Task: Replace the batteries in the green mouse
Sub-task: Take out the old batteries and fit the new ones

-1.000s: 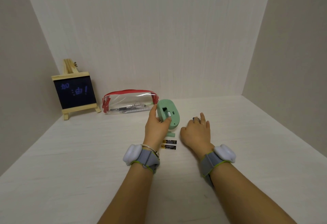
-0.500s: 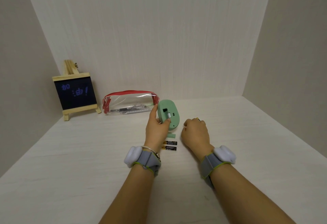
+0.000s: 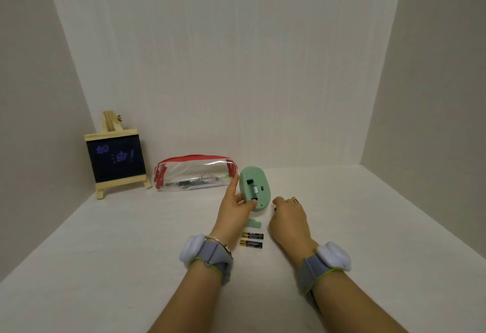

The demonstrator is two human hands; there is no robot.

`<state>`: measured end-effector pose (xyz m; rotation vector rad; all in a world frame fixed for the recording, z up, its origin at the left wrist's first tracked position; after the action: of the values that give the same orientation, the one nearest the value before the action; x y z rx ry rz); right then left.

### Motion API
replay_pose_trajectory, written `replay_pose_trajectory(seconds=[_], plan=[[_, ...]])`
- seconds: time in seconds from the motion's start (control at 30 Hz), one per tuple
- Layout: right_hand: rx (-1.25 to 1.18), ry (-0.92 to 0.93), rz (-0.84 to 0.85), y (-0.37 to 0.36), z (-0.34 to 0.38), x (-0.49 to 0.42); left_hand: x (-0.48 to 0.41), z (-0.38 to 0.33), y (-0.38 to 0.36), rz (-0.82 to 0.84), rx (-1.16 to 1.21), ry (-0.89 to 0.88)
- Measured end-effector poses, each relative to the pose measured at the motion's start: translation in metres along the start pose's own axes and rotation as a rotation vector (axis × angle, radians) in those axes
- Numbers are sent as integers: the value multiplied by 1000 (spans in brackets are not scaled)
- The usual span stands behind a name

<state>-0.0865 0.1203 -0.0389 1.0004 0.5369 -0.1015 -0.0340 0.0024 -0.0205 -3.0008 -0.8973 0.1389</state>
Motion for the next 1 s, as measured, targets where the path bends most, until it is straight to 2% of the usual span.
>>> replay_pose_trajectory(seconds=[0.1, 0.23, 0.43, 0.73, 1.0], plan=[[-23, 6, -63, 1, 3, -2, -3, 2, 0, -8, 81, 16], [-121, 38, -237, 9, 8, -1, -6, -1, -3, 17, 181, 27], [-321, 175, -444, 23, 19, 0, -4, -4, -2, 9, 182, -13], [-607, 259, -535, 34, 31, 7, -2, -2, 4, 34, 149, -25], [-643, 267, -563, 34, 32, 8, 2, 1, 6, 51, 141, -27]])
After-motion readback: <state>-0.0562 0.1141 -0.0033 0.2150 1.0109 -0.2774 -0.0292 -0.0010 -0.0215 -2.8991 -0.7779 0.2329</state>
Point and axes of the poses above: each hand's wrist, its own x-axis away from the middle knuckle, its own y-axis out of the back of the hand, z = x × y, the point moved 4 cm from there along -x, towards the middle knuckle, and after that the axes turned 12 degrees about -z, right-handed, at the moved point
